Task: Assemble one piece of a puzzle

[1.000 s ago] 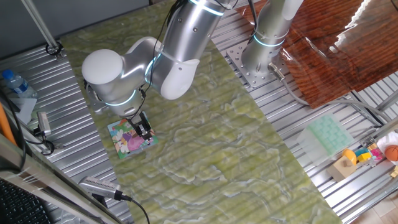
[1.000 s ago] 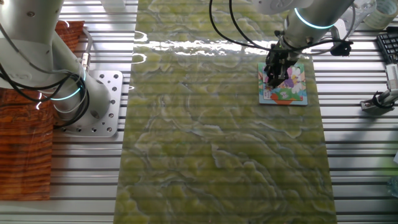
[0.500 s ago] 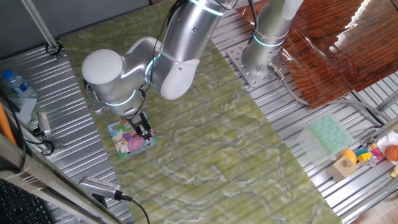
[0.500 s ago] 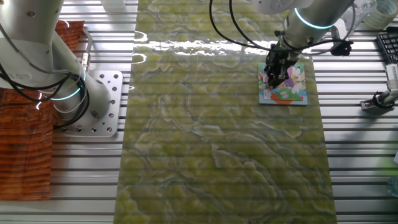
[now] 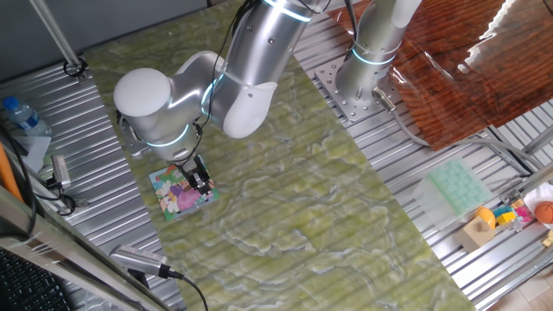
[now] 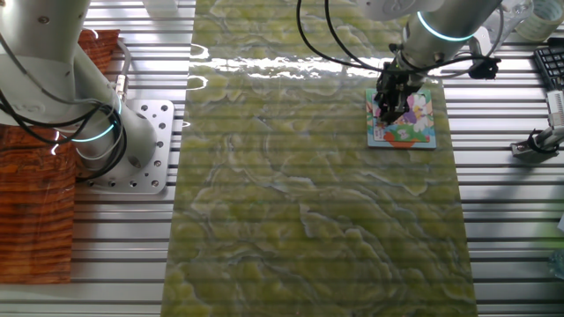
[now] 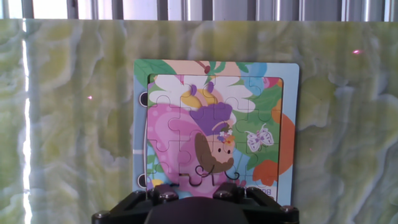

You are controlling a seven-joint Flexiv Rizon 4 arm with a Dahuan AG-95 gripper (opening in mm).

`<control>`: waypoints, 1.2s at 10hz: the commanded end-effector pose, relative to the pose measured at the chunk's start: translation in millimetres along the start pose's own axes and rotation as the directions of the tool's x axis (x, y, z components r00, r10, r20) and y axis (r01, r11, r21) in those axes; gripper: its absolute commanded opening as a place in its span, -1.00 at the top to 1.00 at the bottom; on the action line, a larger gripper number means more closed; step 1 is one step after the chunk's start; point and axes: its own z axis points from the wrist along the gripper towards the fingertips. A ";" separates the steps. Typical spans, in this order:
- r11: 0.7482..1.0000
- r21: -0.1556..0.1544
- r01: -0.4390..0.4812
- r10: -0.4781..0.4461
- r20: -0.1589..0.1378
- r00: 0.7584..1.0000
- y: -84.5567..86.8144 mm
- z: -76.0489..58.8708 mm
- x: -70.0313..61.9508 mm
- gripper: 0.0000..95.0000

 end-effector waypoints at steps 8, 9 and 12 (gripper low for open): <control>1.000 0.000 0.029 -0.029 -0.004 1.000 0.6 -9.8 2.3 -0.20; 0.999 0.000 0.035 -0.035 -0.006 0.999 0.9 -12.1 2.9 -0.20; 1.000 -0.004 0.012 -0.012 -0.024 1.000 1.4 -15.6 3.8 0.20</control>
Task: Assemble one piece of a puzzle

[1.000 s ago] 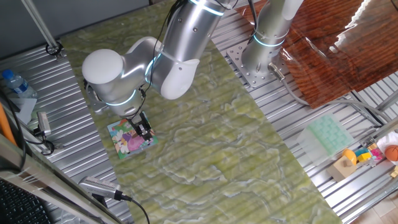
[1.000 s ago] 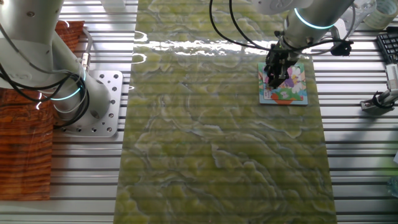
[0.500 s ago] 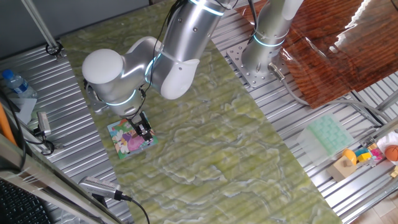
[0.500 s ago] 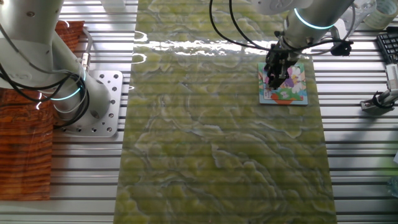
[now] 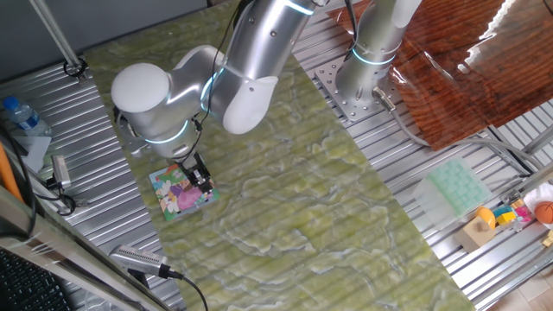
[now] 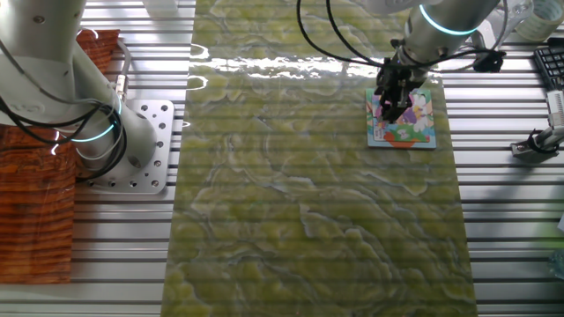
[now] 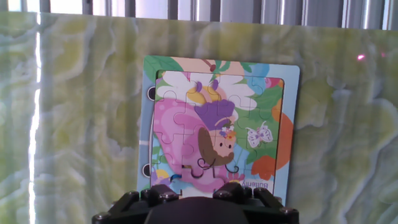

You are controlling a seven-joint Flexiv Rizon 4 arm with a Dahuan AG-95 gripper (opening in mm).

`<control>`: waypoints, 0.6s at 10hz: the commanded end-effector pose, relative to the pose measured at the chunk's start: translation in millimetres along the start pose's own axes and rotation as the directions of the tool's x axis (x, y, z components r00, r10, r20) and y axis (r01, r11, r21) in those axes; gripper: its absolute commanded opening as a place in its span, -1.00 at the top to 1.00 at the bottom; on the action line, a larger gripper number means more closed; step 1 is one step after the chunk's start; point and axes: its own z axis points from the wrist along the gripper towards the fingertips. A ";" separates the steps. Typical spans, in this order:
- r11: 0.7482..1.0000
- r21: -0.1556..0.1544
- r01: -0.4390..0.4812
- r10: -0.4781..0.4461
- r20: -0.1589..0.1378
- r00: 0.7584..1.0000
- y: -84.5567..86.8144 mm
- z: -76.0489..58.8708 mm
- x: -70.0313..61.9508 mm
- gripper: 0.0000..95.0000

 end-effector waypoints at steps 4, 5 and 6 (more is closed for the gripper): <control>0.998 -0.031 -0.058 0.056 -0.061 0.997 6.9 -12.5 3.4 1.00; 0.997 -0.030 -0.069 0.067 -0.053 0.996 10.4 -11.1 4.3 1.00; 0.997 -0.028 -0.077 0.076 -0.042 0.996 13.4 -9.6 5.1 1.00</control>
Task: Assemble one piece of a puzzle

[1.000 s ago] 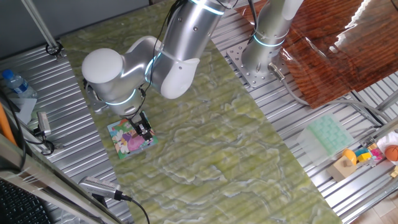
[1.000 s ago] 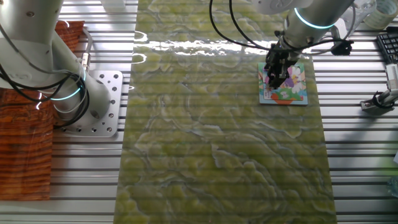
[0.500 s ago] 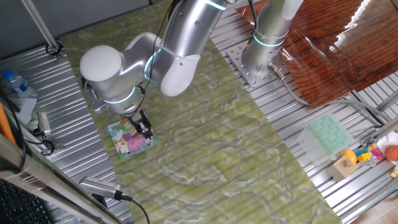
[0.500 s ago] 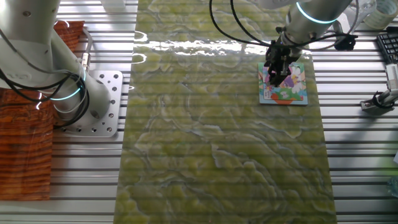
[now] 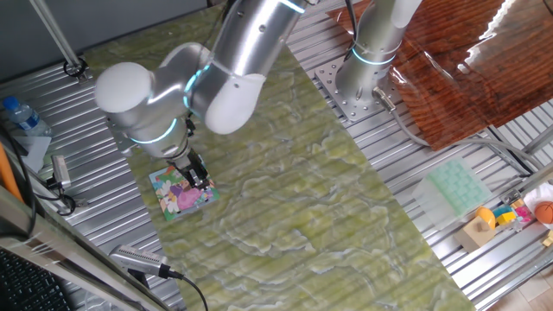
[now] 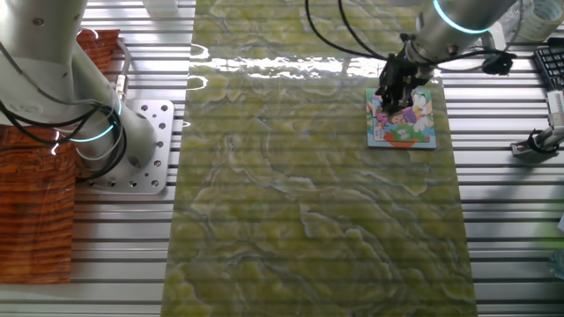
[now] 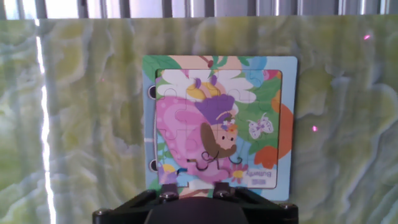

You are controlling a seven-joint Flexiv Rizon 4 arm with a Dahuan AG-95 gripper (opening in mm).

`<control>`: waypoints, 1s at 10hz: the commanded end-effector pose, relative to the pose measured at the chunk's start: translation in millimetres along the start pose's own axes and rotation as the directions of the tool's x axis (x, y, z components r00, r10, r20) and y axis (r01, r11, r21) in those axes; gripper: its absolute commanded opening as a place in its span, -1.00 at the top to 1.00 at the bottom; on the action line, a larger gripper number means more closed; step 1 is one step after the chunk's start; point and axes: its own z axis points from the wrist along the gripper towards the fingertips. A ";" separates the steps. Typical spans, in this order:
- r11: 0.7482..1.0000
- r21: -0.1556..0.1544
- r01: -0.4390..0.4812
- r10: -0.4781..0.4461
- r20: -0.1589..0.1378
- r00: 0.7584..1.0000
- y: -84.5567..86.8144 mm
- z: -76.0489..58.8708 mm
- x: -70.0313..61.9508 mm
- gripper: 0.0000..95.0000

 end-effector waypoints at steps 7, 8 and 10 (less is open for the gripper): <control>0.999 0.025 0.030 -0.031 0.042 0.999 7.1 1.2 3.5 1.00; 0.999 0.032 0.044 -0.045 0.037 0.998 6.3 1.9 4.6 1.00; 0.997 0.051 0.062 -0.064 0.037 0.997 4.5 3.3 7.3 1.00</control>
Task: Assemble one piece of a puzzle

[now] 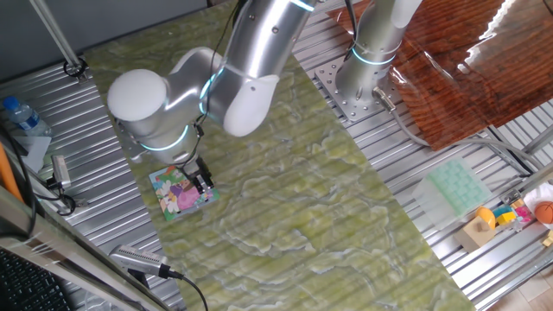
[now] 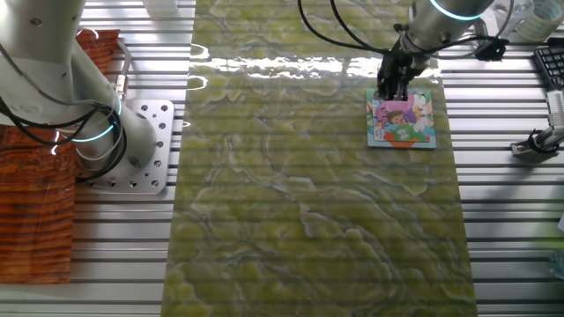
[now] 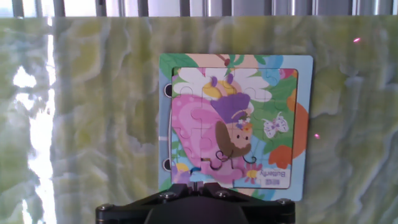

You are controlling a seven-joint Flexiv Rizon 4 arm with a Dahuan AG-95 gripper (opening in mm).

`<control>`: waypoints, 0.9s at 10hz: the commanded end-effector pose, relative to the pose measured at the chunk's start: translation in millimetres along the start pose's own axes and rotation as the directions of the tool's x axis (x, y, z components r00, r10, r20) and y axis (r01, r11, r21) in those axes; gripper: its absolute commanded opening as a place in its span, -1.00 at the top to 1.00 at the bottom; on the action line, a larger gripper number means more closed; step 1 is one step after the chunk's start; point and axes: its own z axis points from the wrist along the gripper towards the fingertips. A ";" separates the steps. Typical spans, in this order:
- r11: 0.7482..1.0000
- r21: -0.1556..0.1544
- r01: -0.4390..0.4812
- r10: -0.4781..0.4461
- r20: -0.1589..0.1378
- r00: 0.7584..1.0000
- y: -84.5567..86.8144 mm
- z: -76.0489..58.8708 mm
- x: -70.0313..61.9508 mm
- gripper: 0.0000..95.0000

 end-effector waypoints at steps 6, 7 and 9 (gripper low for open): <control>0.984 0.095 0.149 -0.155 0.059 0.986 -23.8 4.2 9.2 1.00; 0.982 0.107 0.154 -0.162 0.066 0.985 -25.3 5.7 9.2 1.00; 0.982 0.120 0.145 -0.154 0.078 0.985 -28.9 9.6 7.3 1.00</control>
